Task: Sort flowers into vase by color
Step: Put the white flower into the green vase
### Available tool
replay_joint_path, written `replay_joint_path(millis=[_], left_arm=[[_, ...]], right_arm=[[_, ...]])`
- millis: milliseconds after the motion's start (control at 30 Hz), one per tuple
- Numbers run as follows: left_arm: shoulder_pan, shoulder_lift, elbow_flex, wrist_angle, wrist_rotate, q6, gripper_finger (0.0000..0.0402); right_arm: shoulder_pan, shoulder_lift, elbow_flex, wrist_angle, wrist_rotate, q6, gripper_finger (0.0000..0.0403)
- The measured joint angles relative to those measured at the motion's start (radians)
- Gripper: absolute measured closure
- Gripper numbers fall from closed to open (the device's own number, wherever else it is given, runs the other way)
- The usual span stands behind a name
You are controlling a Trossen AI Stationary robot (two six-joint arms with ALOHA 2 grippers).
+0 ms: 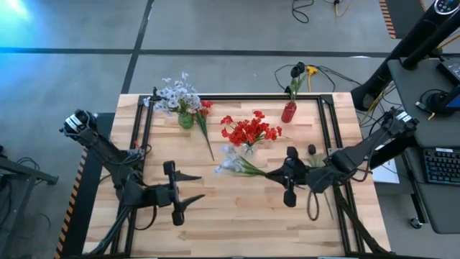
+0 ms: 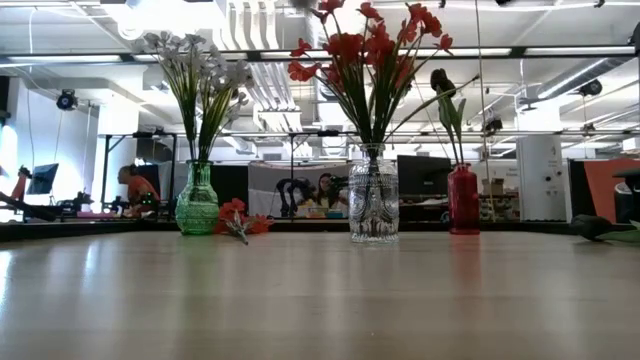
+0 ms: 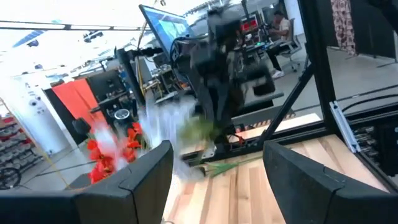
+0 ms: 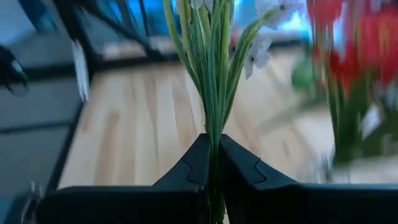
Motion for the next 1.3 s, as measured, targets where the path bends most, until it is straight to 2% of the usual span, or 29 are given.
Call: replay_joint_path(millis=[167, 267, 333, 433, 567, 733, 933, 1300], left_arm=[[0.0, 0.001, -0.021, -0.002, 0.005, -0.017, 0.017], [0.0, 0.006, -0.035, -0.003, 0.061, -0.051, 0.017], [0.0, 0.013, -0.04, -0.003, 0.106, -0.07, 0.017], [0.008, 0.024, -0.041, -0.001, 0.111, -0.091, 0.017], [0.043, 0.053, -0.042, 0.07, 0.11, -0.099, 0.017], [0.109, 0.104, -0.042, 0.177, 0.122, -0.091, 0.017], [0.166, 0.146, -0.042, 0.283, 0.302, -0.108, 0.0156], [0.194, 0.25, -0.042, 0.468, 0.332, -0.044, 0.0123]], right_arm=[[-0.005, 0.0, -0.068, 0.4, 0.004, -0.315, 0.0385], [-0.008, 0.004, -0.13, 0.64, -0.034, -0.476, 0.0385], [-0.018, 0.008, -0.18, 0.8, -0.099, -0.54, 0.0385], [-0.049, 0.034, -0.24, 1.009, -0.212, -0.583, 0.0385], [-0.086, 0.103, -0.279, 1.165, -0.292, -0.619, 0.0385], [-0.108, 0.235, -0.26, 1.323, -0.344, -0.634, 0.0385], [-0.108, 0.369, -0.178, 1.346, -0.343, -0.677, 0.0385], [-0.11, 0.538, -0.021, 1.331, -0.343, -0.737, 0.0385]])
